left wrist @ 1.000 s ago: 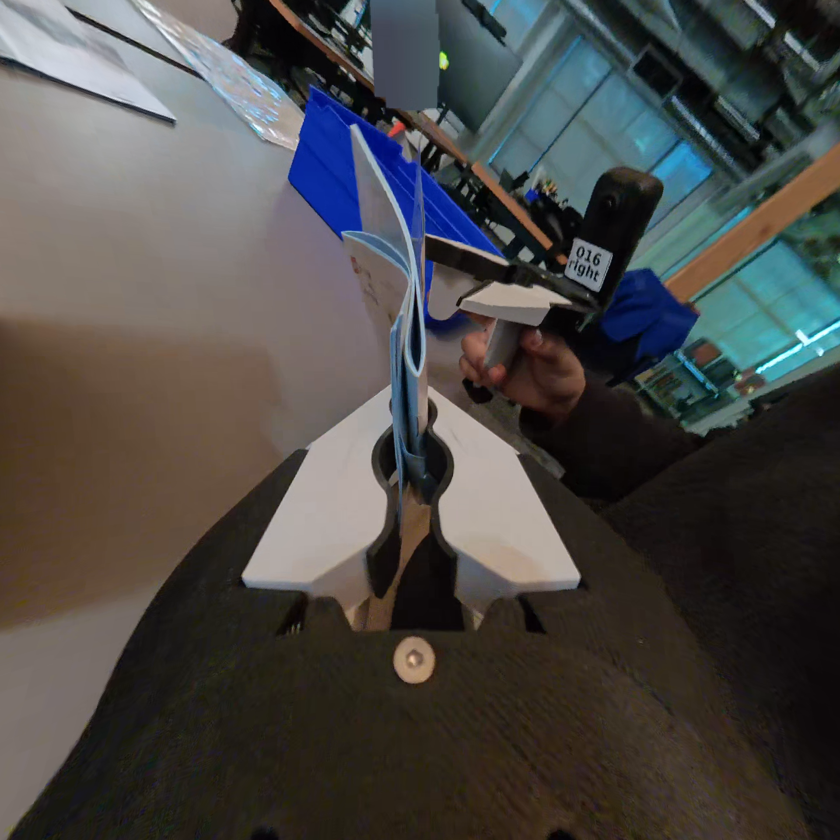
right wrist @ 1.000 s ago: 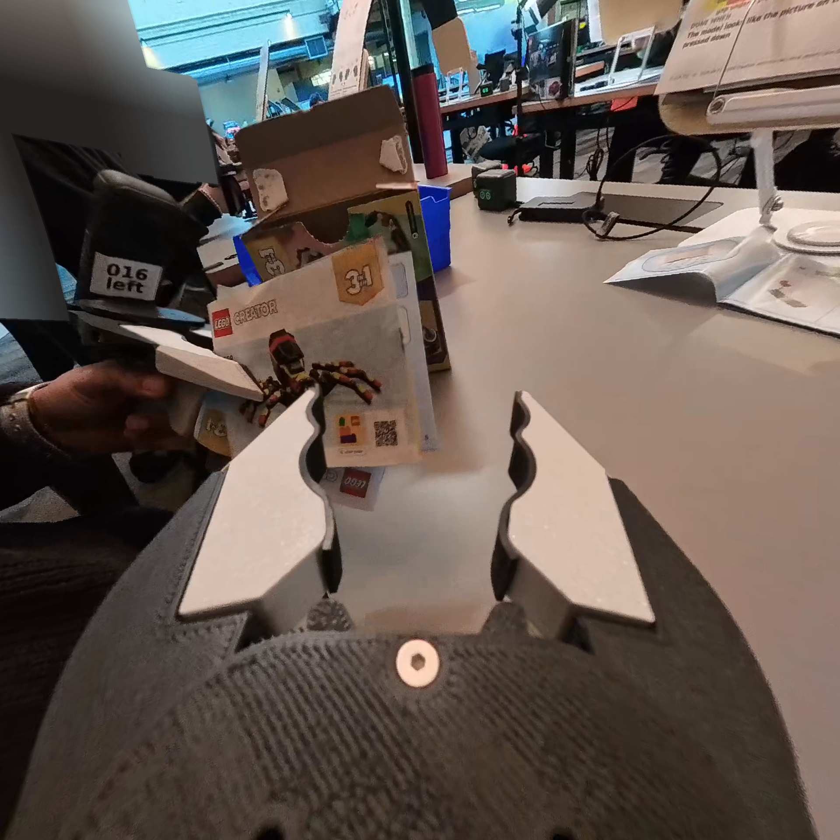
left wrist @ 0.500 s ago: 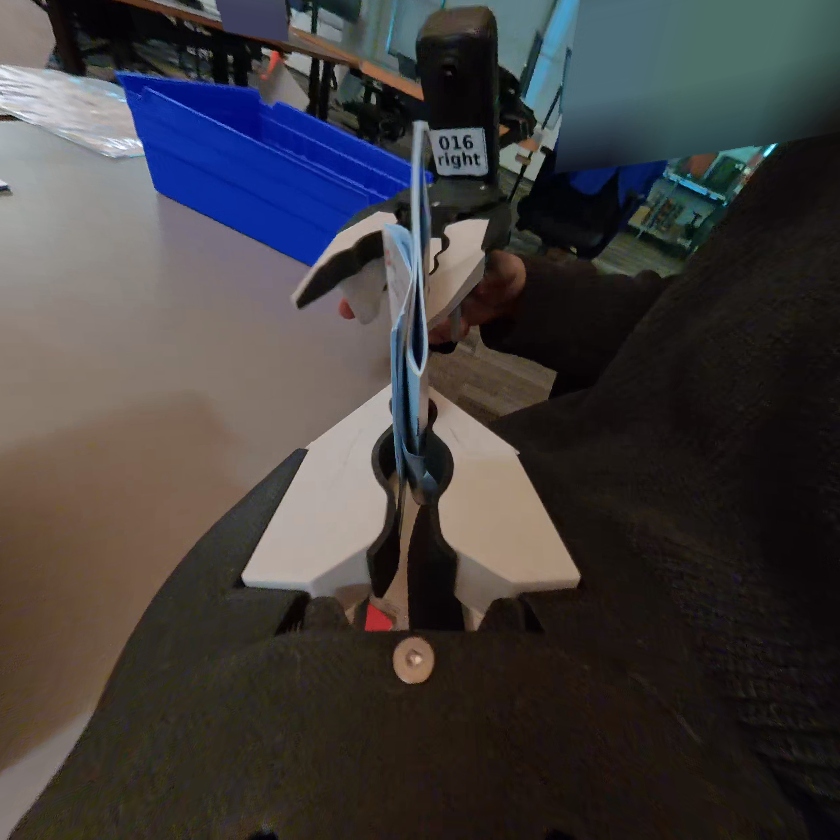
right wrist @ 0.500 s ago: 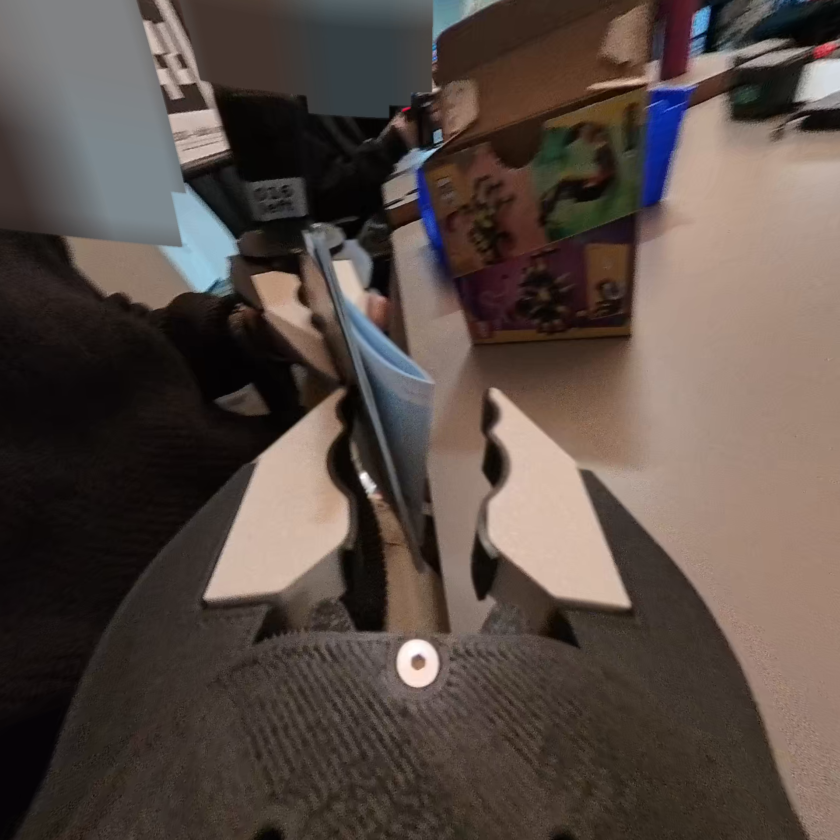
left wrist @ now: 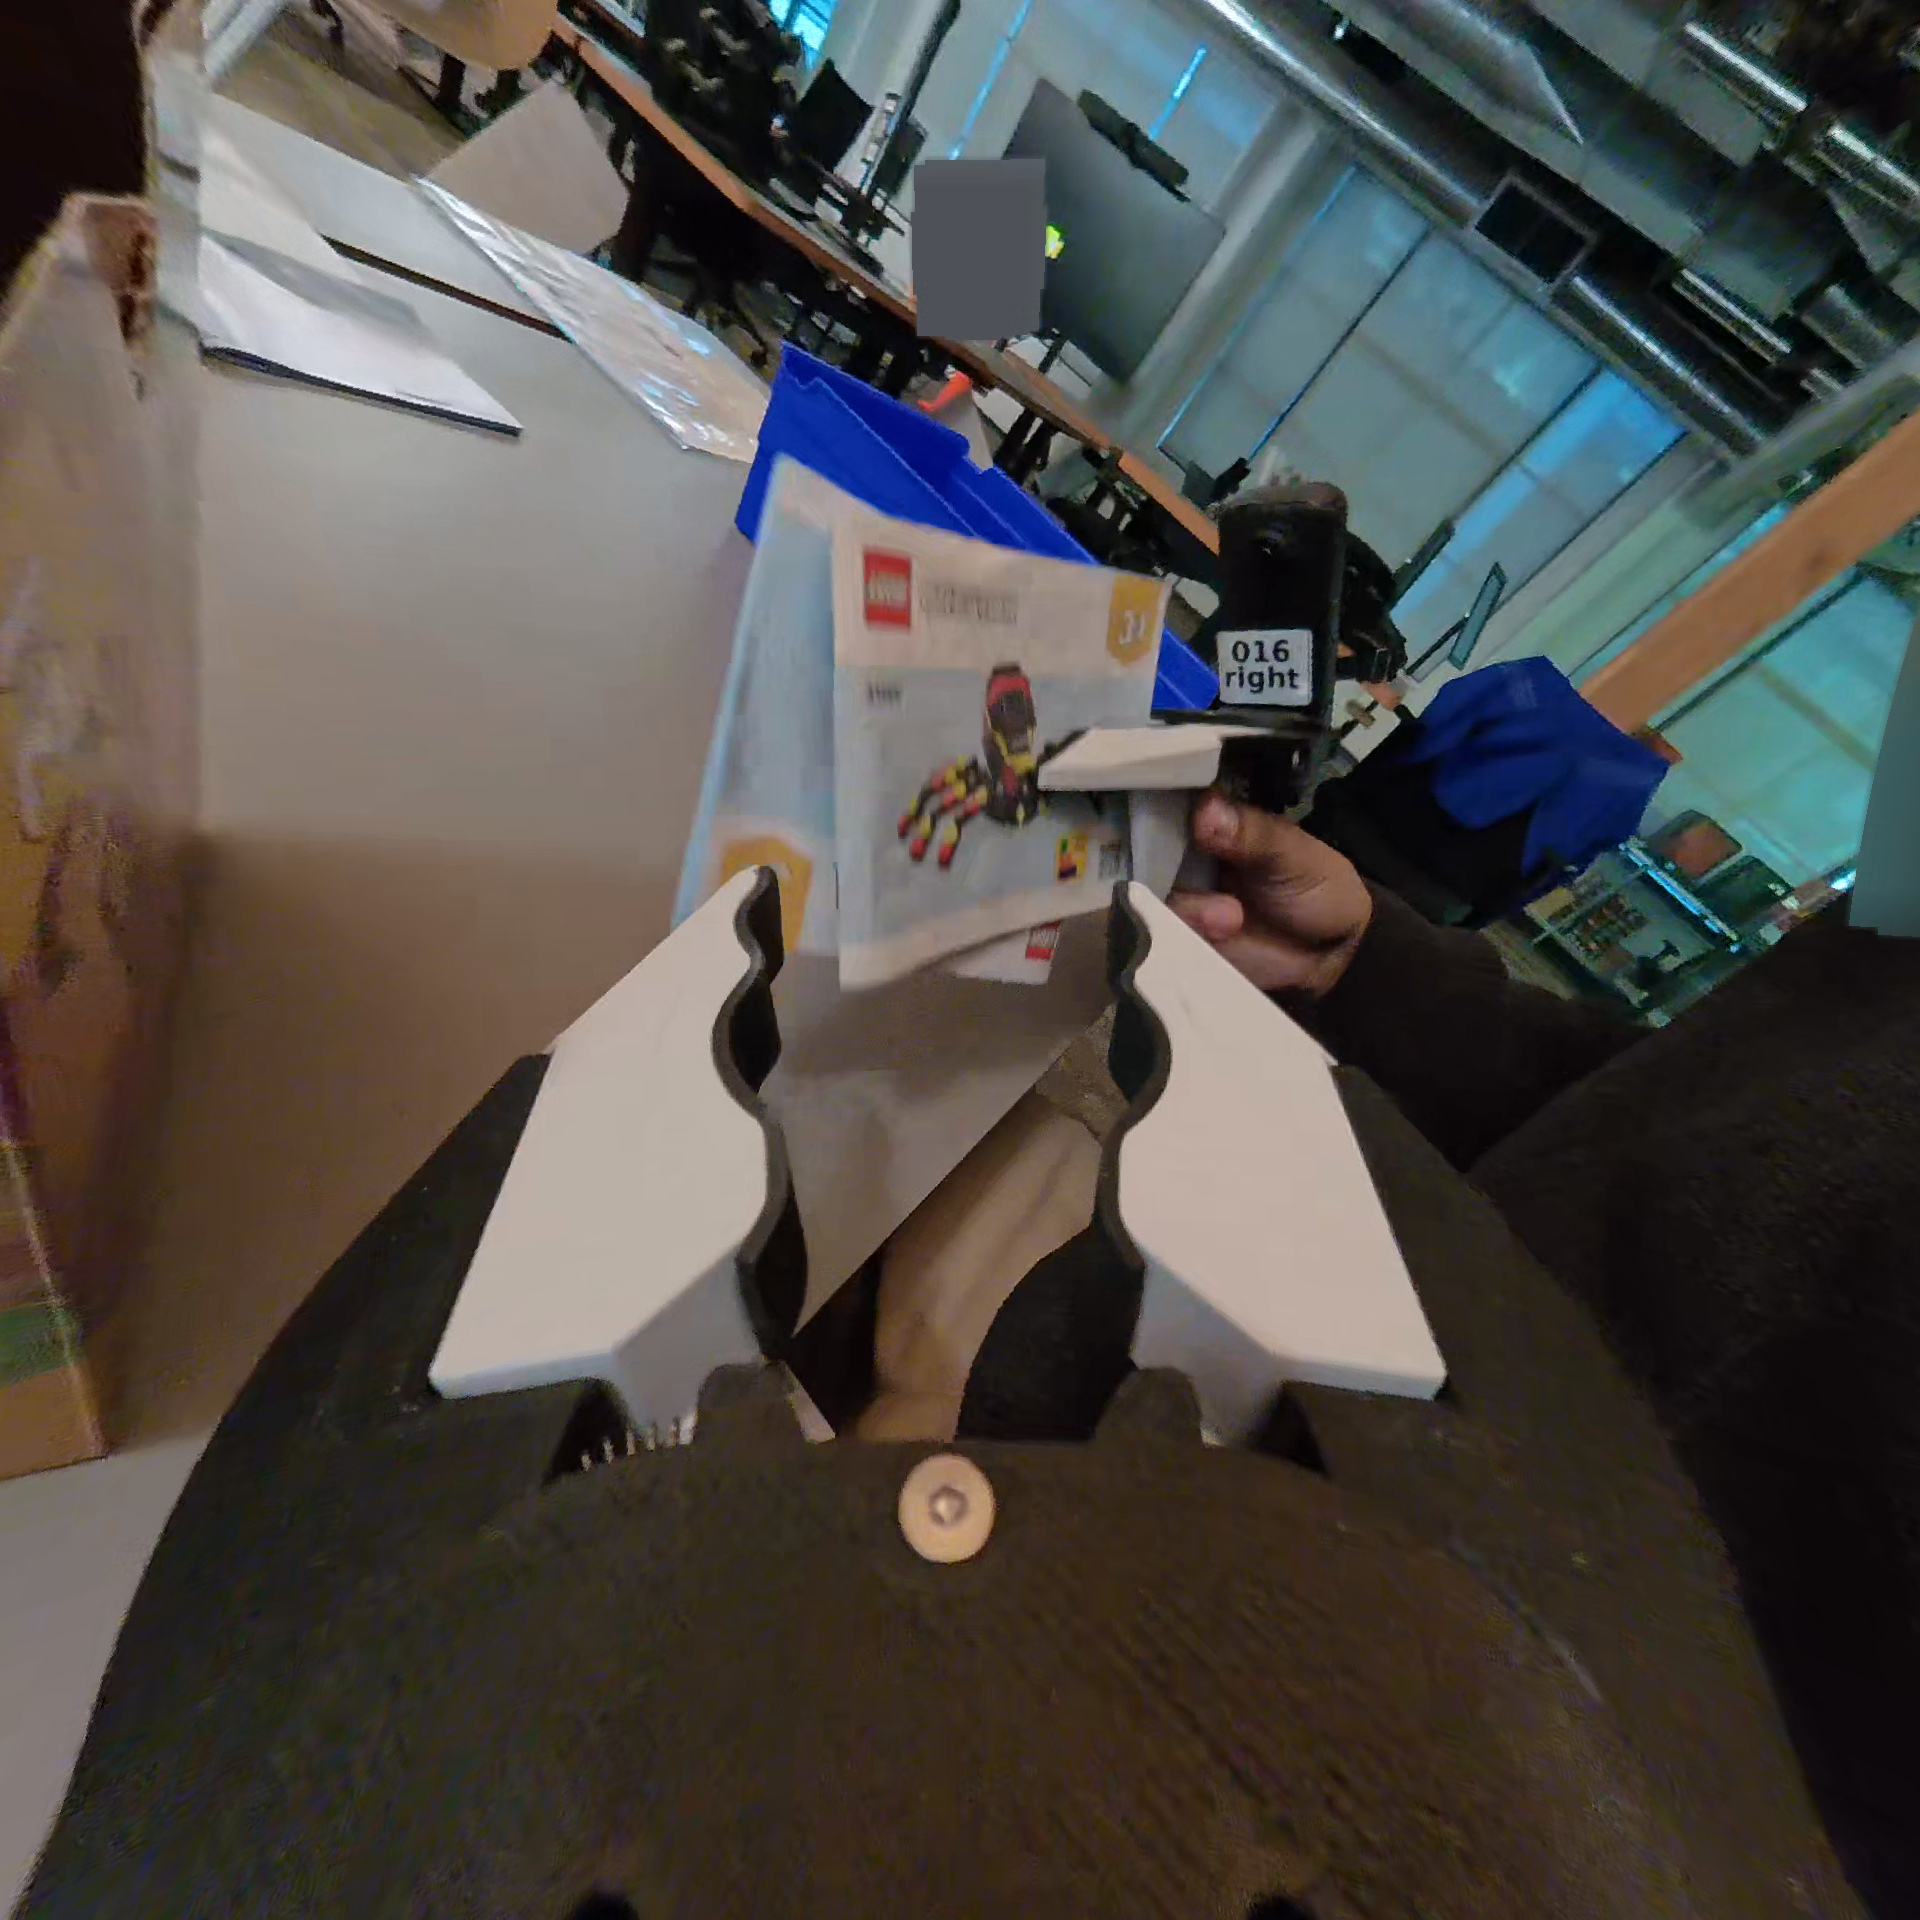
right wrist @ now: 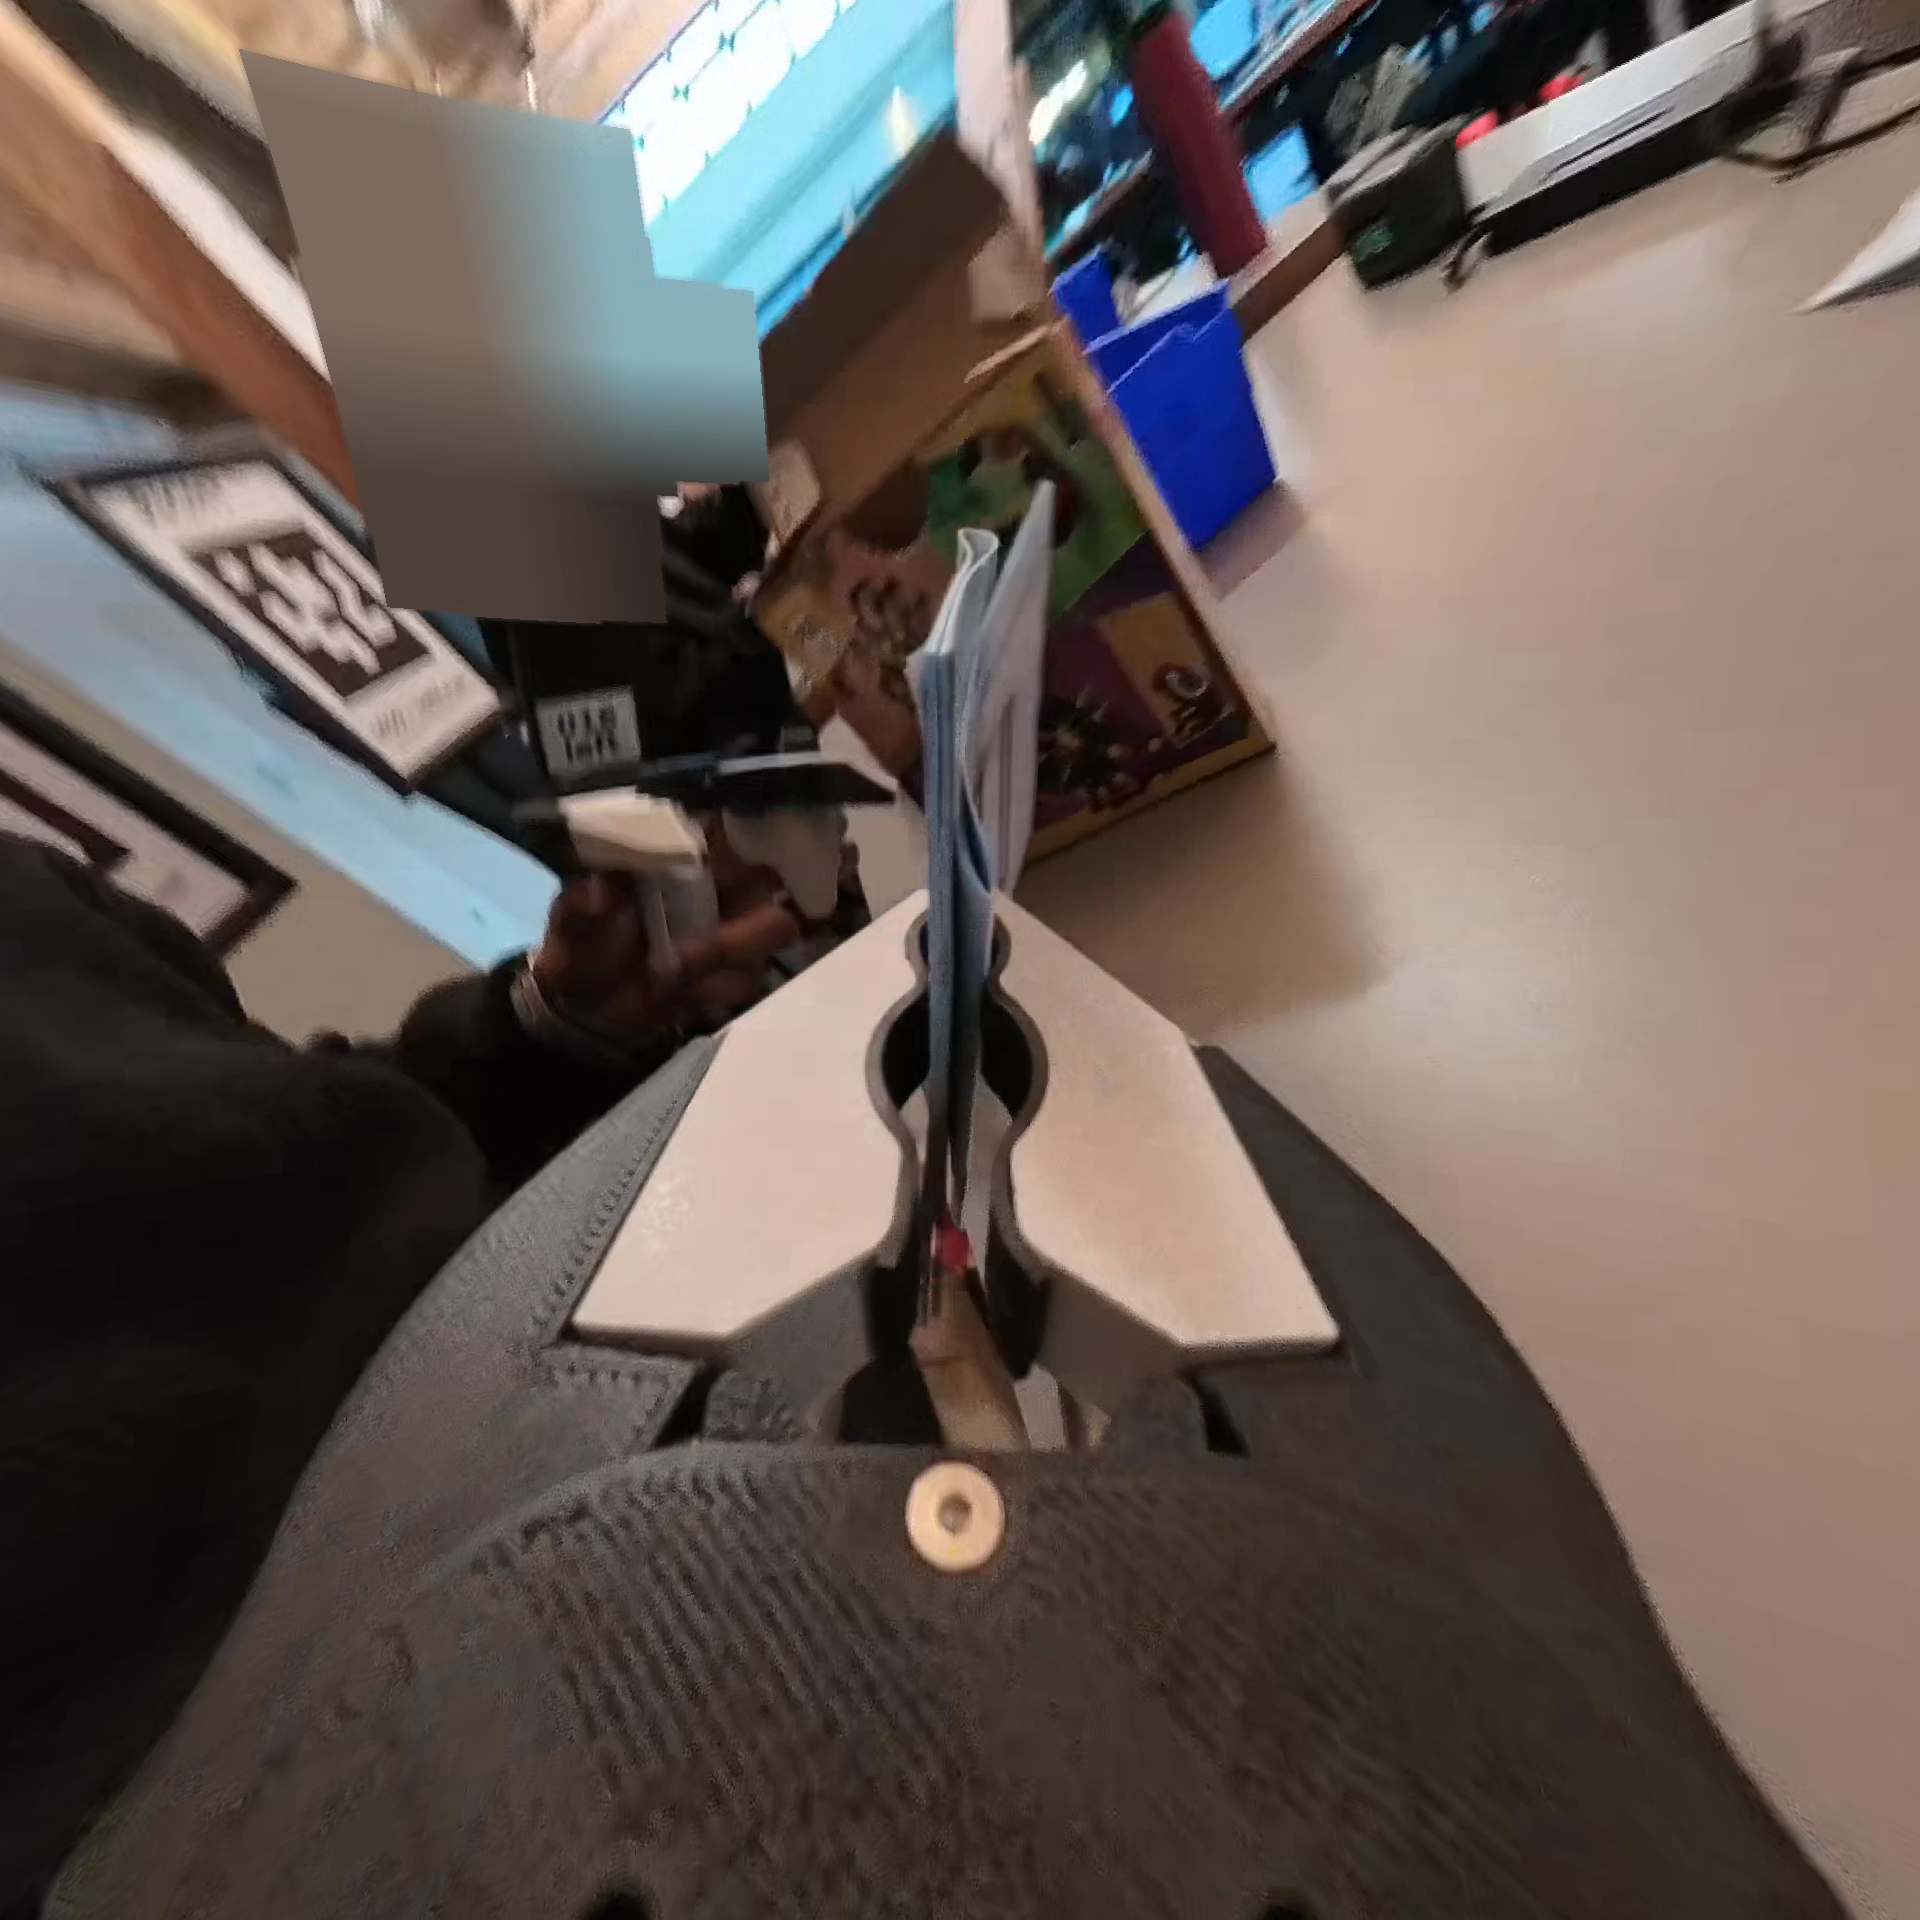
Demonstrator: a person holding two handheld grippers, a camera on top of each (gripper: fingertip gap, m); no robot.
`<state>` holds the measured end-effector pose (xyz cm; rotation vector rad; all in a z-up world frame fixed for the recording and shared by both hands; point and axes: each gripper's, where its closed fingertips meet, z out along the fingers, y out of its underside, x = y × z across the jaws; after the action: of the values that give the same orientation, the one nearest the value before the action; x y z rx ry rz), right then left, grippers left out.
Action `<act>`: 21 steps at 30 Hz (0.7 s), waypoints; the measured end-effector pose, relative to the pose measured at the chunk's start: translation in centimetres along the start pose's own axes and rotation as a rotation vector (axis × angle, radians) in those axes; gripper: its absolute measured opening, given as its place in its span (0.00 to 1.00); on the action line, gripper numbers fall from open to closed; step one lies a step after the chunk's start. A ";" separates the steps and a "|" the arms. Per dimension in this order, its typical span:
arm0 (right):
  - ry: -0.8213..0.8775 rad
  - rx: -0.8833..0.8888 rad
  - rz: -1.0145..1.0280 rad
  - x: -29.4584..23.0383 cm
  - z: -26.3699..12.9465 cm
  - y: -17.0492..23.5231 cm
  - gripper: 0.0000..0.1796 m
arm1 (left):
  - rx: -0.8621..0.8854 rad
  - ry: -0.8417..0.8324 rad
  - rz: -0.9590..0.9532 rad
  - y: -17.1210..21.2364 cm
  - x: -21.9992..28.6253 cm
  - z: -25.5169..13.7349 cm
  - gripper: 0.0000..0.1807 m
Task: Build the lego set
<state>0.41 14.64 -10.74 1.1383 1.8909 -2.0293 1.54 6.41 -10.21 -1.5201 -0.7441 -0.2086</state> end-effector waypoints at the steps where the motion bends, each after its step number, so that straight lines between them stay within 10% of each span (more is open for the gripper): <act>1: 0.002 0.039 0.048 0.5 -0.4 -0.5 0.00 | -0.009 -0.006 0.013 0.2 0.0 0.1 0.34; 9: 0.073 0.102 0.028 1.6 -1.5 -1.8 0.00 | -0.053 0.017 0.013 1.1 0.4 0.8 0.32; 21: 0.337 -0.062 -0.559 1.3 -0.5 -0.8 0.00 | -0.036 0.062 -0.049 0.9 0.8 0.7 0.30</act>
<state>-0.77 15.72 -10.87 1.0767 2.6686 -2.1045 2.45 7.38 -10.63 -1.5236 -0.7319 -0.3057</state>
